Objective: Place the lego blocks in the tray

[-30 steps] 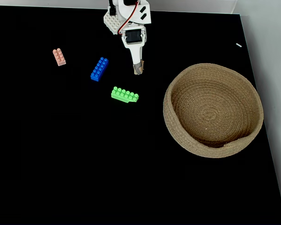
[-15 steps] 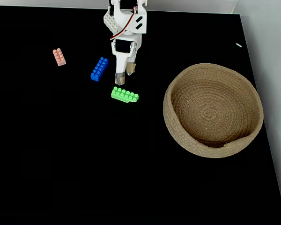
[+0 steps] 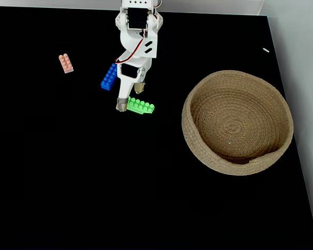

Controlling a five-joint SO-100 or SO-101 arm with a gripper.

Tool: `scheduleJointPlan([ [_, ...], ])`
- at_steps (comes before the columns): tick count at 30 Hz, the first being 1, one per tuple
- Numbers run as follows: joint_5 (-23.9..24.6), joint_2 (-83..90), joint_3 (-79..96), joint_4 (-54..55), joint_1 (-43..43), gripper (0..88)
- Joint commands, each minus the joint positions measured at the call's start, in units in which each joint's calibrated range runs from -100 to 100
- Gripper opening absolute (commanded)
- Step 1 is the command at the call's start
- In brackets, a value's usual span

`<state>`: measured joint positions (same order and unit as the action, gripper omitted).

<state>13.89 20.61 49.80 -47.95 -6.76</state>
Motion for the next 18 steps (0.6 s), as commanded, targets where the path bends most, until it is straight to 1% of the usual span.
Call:
scheduleJointPlan([
  [1,0.34,-3.41,-6.25,-0.41,-0.58,37.6],
  [8,0.15,-8.92,-8.81,-0.41,-0.58,37.3],
  [12,-0.10,-10.38,-9.45,-0.24,-0.25,34.4],
  [14,-0.39,-10.46,-9.45,0.09,0.00,31.4],
  [16,-1.03,-10.29,-9.17,0.51,0.33,26.1],
  [18,-2.05,-9.95,-8.53,1.76,0.74,17.1],
])
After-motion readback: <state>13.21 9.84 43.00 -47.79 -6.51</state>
